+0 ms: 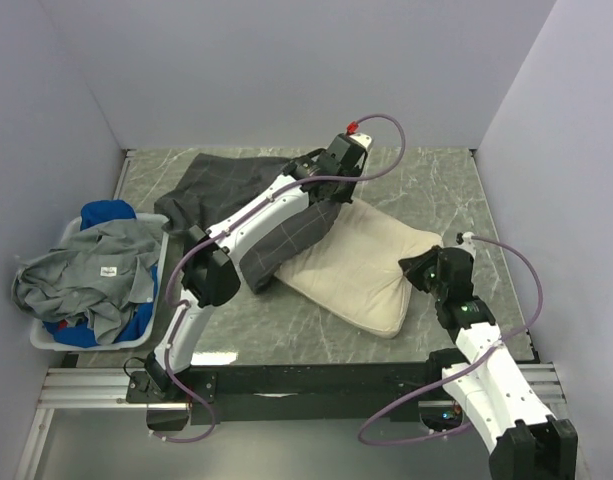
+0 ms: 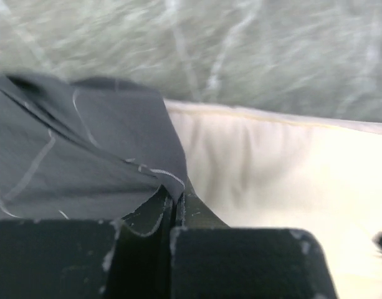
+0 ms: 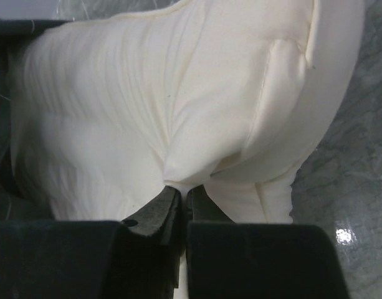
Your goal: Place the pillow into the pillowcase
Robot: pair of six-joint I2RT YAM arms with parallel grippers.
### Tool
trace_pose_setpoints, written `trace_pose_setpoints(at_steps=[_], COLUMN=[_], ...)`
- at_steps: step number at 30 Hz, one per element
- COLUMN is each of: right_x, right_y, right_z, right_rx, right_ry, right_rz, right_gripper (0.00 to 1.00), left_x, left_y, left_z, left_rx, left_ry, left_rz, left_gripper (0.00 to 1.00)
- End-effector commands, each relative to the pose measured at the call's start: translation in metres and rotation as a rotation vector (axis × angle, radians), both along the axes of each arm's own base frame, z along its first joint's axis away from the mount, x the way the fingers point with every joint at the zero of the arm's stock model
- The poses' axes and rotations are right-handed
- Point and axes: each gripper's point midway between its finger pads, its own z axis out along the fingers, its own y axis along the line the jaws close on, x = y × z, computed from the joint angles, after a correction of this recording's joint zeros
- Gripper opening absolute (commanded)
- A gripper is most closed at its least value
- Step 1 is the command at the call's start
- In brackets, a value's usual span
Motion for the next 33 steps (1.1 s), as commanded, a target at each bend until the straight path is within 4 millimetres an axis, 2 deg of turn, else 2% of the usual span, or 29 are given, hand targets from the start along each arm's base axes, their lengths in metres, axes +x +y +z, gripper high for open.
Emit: trace_pose_setpoints(at_steps=[1, 2, 4, 6, 7, 8, 9, 10, 11, 12, 13, 14, 15, 16, 17, 18, 19, 20, 21, 22, 23, 24, 25, 26, 27, 28, 29, 31, 33], right_x=[0.017, 0.017, 0.017, 0.017, 0.016, 0.016, 0.015, 0.014, 0.013, 0.007, 0.003, 0.000, -0.007, -0.012, -0.017, -0.021, -0.027, -0.030, -0.033, -0.038, -0.039, -0.040, -0.043, -0.044, -0.041, -0.043, -0.045, -0.046, -0.046], right_y=[0.011, 0.008, -0.002, -0.005, -0.006, -0.008, -0.009, -0.009, -0.010, -0.011, -0.014, -0.017, -0.025, -0.026, -0.027, -0.021, -0.021, -0.017, -0.014, -0.006, -0.003, 0.001, 0.007, 0.012, 0.017, 0.020, 0.024, 0.025, 0.029], right_z=[0.045, 0.041, 0.030, 0.026, 0.020, 0.017, 0.010, 0.010, 0.006, 0.000, -0.004, -0.008, -0.013, -0.019, -0.024, -0.023, -0.032, -0.034, -0.032, -0.035, -0.032, -0.030, -0.032, -0.032, -0.027, -0.030, -0.032, -0.036, -0.036], right_rx=[0.055, 0.041, 0.013, 0.025, 0.025, 0.013, -0.001, -0.015, -0.046, -0.067, -0.091, -0.119, -0.148, -0.157, -0.151, -0.128, -0.127, -0.106, -0.094, -0.064, -0.043, -0.026, -0.001, 0.026, 0.046, 0.060, 0.069, 0.069, 0.081], right_ry=[-0.112, -0.099, -0.076, -0.080, -0.068, -0.063, -0.034, -0.028, -0.017, 0.011, 0.026, 0.037, 0.065, 0.084, 0.099, 0.090, 0.109, 0.112, 0.096, 0.098, 0.081, 0.068, 0.064, 0.056, 0.023, 0.030, 0.043, 0.051, 0.049], right_rz=[0.002, -0.009, -0.046, -0.061, -0.064, -0.064, -0.058, -0.046, -0.028, -0.019, -0.017, -0.011, -0.038, -0.040, -0.044, -0.017, -0.016, 0.002, 0.013, 0.051, 0.061, 0.072, 0.100, 0.114, 0.135, 0.154, 0.173, 0.183, 0.203], right_gripper=[0.00, 0.00, 0.00, 0.00, 0.06, 0.27, 0.39, 0.52, 0.78, 0.88, 0.95, 1.00, 1.00, 1.00, 1.00, 1.00, 1.00, 1.00, 1.00, 1.00, 1.00, 1.00, 1.00, 1.00, 1.00, 1.00, 1.00, 1.00, 1.00], left_x=[-0.031, -0.029, -0.029, -0.025, -0.026, -0.022, -0.023, -0.029, -0.029, -0.031, -0.035, -0.040, -0.045, -0.055, -0.061, -0.070, -0.079, -0.089, -0.094, -0.104, -0.113, -0.120, -0.129, -0.137, -0.143, -0.152, -0.153, -0.160, -0.159], left_y=[-0.061, -0.059, -0.055, -0.045, -0.035, -0.023, -0.015, -0.003, 0.006, 0.030, 0.048, 0.061, 0.085, 0.098, 0.106, 0.123, 0.138, 0.151, 0.160, 0.175, 0.183, 0.186, 0.194, 0.194, 0.195, 0.201, 0.191, 0.192, 0.198], left_z=[0.060, 0.055, 0.030, 0.017, 0.004, 0.027, 0.034, 0.019, 0.028, 0.059, 0.048, 0.053, 0.080, 0.058, 0.060, 0.078, 0.054, 0.064, 0.058, 0.031, 0.036, 0.027, 0.001, 0.001, -0.008, -0.035, -0.028, -0.048, -0.059], left_rx=[-0.305, -0.285, -0.222, -0.166, -0.129, -0.154, -0.164, -0.135, -0.155, -0.176, -0.142, -0.167, -0.208, -0.183, -0.226, -0.284, -0.252, -0.313, -0.318, -0.270, -0.331, -0.339, -0.317, -0.370, -0.378, -0.349, -0.423, -0.418, -0.396], left_ry=[-0.020, -0.018, 0.022, 0.022, 0.036, -0.022, -0.041, -0.028, -0.054, -0.123, -0.119, -0.121, -0.175, -0.150, -0.151, -0.178, -0.156, -0.161, -0.153, -0.131, -0.127, -0.109, -0.081, -0.067, -0.054, -0.023, -0.024, -0.001, 0.000], left_rz=[-0.168, -0.157, -0.146, -0.097, -0.063, 0.002, 0.026, 0.048, 0.087, 0.162, 0.214, 0.278, 0.356, 0.382, 0.418, 0.455, 0.492, 0.523, 0.548, 0.582, 0.605, 0.603, 0.611, 0.602, 0.592, 0.588, 0.538, 0.520, 0.565], left_gripper=[0.02, 0.03, 0.06, 0.33, 0.45, 0.70, 0.81, 0.86, 0.90, 0.91, 0.92, 0.93, 0.94, 0.94, 0.96, 0.96, 0.96, 0.95, 0.95, 0.93, 0.92, 0.91, 0.89, 0.88, 0.87, 0.86, 0.85, 0.85, 0.86])
